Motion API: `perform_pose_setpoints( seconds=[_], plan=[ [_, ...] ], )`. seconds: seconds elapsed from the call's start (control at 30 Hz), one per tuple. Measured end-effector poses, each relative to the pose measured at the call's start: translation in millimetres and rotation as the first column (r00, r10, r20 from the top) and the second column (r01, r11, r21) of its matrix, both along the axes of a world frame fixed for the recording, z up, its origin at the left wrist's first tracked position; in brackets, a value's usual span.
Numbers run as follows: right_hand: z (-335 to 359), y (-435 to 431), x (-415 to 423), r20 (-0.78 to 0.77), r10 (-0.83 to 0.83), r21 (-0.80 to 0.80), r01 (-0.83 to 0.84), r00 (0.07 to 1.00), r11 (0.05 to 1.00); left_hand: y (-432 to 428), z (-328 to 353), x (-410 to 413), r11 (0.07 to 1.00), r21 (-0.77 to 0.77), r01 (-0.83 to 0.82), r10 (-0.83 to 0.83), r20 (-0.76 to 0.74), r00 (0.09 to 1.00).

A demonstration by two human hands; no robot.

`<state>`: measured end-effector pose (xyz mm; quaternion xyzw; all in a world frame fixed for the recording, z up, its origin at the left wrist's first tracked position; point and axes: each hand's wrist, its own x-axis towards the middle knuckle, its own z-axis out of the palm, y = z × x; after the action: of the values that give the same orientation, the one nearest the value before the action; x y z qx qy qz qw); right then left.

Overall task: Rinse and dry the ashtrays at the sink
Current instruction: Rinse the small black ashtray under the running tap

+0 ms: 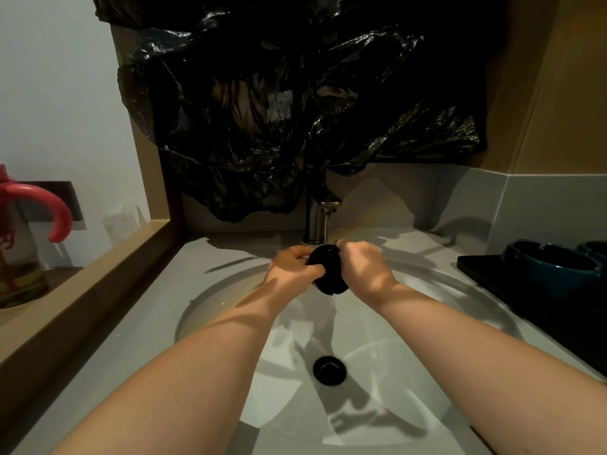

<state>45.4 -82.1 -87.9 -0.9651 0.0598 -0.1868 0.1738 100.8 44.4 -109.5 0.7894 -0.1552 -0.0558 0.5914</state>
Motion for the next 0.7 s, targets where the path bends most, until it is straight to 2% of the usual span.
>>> perform_pose_setpoints(
  seconds=[0.07,0.13,0.2,0.23,0.3,0.37,0.43,0.47,0.53,0.6,0.67,0.7],
  plan=[
    [2.7,0.6,-3.2,-0.033,0.032,-0.163,-0.037,0.999,0.986,0.0,-0.6,-1.4,0.999,0.037,0.021,-0.021,-0.001,1.0],
    [1.4,0.8,-2.8,-0.028,0.067,-0.154,-0.071,0.997,0.986,0.0,-0.6,-0.3,0.999,0.039,0.009,-0.008,-0.03,1.0],
    [-0.4,0.0,-2.6,0.009,0.105,0.056,-0.105,0.994,0.993,-0.5,0.3,2.2,0.999,-0.016,-0.034,0.033,-0.077,0.997],
    [-2.0,-1.0,-0.7,0.04,0.086,0.189,-0.092,0.995,0.978,-0.5,1.2,3.0,0.997,-0.045,-0.067,0.062,-0.094,0.994],
    [-6.0,-3.0,4.7,0.061,0.017,0.333,-0.037,0.998,0.942,-0.6,2.5,4.0,0.988,-0.109,-0.113,0.099,-0.13,0.987],
    [-9.5,-3.8,10.4,0.021,-0.007,0.488,-0.004,1.0,0.873,-1.0,3.7,3.6,0.981,-0.153,-0.121,0.098,-0.153,0.983],
    [-9.2,-0.8,13.2,-0.055,-0.001,0.676,0.038,0.998,0.735,-0.9,5.0,3.4,0.975,-0.177,-0.134,0.105,-0.165,0.981],
    [-10.9,-0.4,16.2,-0.078,0.004,0.691,0.051,0.997,0.721,-0.6,5.0,4.0,0.976,-0.17,-0.137,0.11,-0.164,0.98],
    [-9.0,-0.2,17.6,-0.066,-0.011,0.577,0.047,0.998,0.815,0.3,4.0,3.0,0.987,-0.093,-0.129,0.118,-0.111,0.987],
    [-8.3,-3.2,15.4,-0.035,-0.05,0.361,0.059,0.998,0.931,0.5,2.0,0.6,0.995,0.064,-0.08,0.076,0.065,0.995],
    [-8.2,-6.6,10.2,-0.032,-0.01,0.219,0.017,0.999,0.976,-0.2,0.7,-3.9,0.987,0.158,-0.023,-0.009,0.197,0.98],
    [-7.6,-7.3,9.4,-0.036,-0.002,0.144,0.007,0.999,0.99,-0.9,0.1,-5.3,0.985,0.17,-0.001,-0.036,0.216,0.976]
  ],
)
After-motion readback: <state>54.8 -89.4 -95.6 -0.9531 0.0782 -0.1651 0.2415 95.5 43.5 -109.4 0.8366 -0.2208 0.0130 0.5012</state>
